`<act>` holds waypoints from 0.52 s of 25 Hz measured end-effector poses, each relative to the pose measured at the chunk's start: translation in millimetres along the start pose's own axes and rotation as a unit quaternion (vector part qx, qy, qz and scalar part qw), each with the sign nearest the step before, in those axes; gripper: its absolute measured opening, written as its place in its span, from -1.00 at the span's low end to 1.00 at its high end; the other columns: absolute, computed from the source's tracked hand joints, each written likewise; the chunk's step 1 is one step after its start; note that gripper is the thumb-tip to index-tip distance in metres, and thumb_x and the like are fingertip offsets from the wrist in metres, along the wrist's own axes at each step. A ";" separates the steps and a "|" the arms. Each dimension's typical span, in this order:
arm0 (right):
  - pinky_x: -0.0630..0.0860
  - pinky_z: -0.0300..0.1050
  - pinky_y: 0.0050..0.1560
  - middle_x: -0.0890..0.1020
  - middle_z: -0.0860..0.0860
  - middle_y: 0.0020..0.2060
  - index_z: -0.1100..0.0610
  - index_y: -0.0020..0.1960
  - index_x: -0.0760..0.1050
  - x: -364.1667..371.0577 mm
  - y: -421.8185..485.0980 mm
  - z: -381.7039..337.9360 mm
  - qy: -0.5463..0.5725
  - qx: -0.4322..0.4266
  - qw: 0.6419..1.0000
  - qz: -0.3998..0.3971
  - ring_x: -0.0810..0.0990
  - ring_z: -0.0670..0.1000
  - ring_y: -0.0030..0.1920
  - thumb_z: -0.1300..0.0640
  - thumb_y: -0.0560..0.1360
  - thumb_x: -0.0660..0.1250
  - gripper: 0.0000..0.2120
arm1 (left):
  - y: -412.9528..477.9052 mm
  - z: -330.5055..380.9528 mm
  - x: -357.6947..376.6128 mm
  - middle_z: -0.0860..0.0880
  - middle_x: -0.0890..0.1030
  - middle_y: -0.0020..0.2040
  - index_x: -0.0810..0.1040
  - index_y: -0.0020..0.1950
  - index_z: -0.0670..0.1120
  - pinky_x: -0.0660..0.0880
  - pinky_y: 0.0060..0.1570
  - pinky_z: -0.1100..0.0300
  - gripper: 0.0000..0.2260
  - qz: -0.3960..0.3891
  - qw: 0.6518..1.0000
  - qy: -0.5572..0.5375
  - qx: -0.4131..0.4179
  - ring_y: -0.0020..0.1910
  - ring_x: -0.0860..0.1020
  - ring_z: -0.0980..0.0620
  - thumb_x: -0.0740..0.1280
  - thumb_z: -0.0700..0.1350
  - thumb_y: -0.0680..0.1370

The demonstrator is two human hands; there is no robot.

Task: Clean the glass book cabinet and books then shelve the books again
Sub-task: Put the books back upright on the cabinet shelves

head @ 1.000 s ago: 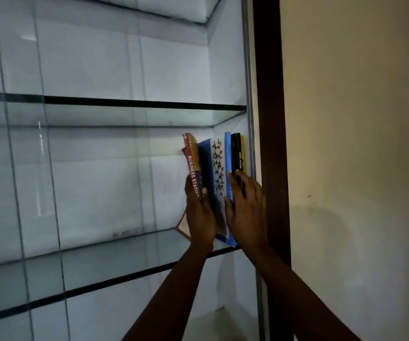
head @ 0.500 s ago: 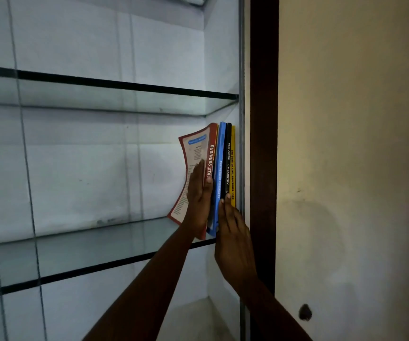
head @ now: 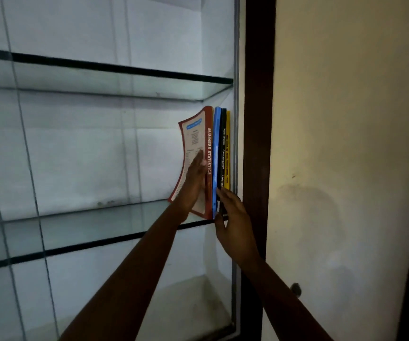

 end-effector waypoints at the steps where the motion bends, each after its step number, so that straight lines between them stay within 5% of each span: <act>1: 0.40 -0.11 0.32 0.41 0.04 0.33 0.11 0.35 0.37 -3.4 -7.4 -4.2 0.045 0.005 0.999 -0.008 0.36 -0.06 0.34 0.29 0.52 0.27 -0.59 | -18.3 5.4 -8.8 -0.11 0.40 0.36 0.24 0.47 -0.02 0.50 0.19 0.17 -0.56 0.005 0.998 0.063 0.018 0.27 0.43 0.05 0.15 0.07 0.61; 3: 0.42 -0.43 0.13 0.52 -0.02 0.19 0.04 0.22 0.45 -8.0 -25.3 -15.0 0.132 0.029 0.989 -0.065 0.47 -0.27 0.14 0.28 0.53 0.27 -0.70 | -73.8 13.0 -30.4 -0.02 0.38 0.39 0.34 0.41 0.04 0.34 0.33 0.26 -0.61 0.045 0.981 0.176 0.065 0.32 0.34 0.21 0.25 -0.02 0.58; 5: 0.39 -0.54 -0.06 0.58 -0.11 0.09 0.00 0.15 0.51 0.4 -48.3 -29.2 0.174 0.047 0.972 -0.154 0.50 -0.38 0.01 0.23 0.55 0.25 -0.77 | -149.6 17.8 -55.2 0.10 0.44 0.33 0.44 0.30 0.11 0.33 0.30 0.33 -0.69 0.078 0.971 0.221 0.047 0.33 0.36 0.26 0.29 0.03 0.55; 9: 0.39 -0.51 -0.12 0.62 -0.18 0.01 -0.06 0.07 0.56 53.5 -117.2 -65.7 0.216 0.039 0.915 -0.337 0.54 -0.33 -0.02 0.17 0.55 0.27 -0.81 | -324.0 22.3 -111.2 0.21 0.57 0.20 0.55 0.20 0.13 0.38 0.13 0.46 -0.66 0.161 0.960 0.168 -0.153 0.24 0.46 0.28 0.31 0.21 0.48; 11: 0.37 -0.54 -0.09 0.60 -0.18 0.03 0.00 0.12 0.55 97.6 -161.4 -92.6 0.228 0.038 0.869 -0.438 0.53 -0.37 -0.09 0.19 0.54 0.29 -0.80 | -414.9 22.2 -143.6 0.18 0.59 0.18 0.59 0.12 0.24 0.39 0.12 0.37 -0.59 0.251 0.916 0.169 -0.263 0.22 0.49 0.25 0.33 0.37 0.36; 13: 0.36 -0.55 -0.07 0.56 -0.15 0.03 0.07 0.20 0.52 149.0 -215.0 -128.4 0.224 0.030 0.808 -0.544 0.53 -0.34 -0.11 0.19 0.54 0.28 -0.76 | -507.8 23.4 -171.7 0.05 0.58 0.20 0.58 0.10 0.17 0.39 0.07 0.31 -0.78 0.336 0.854 0.189 -0.350 0.19 0.51 0.16 0.32 0.14 0.49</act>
Point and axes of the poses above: each hand's wrist, its own y-axis towards the middle knuckle, its own x-axis out of the palm, z = x × y, the point moved 1 cm from there along y, towards the middle knuckle
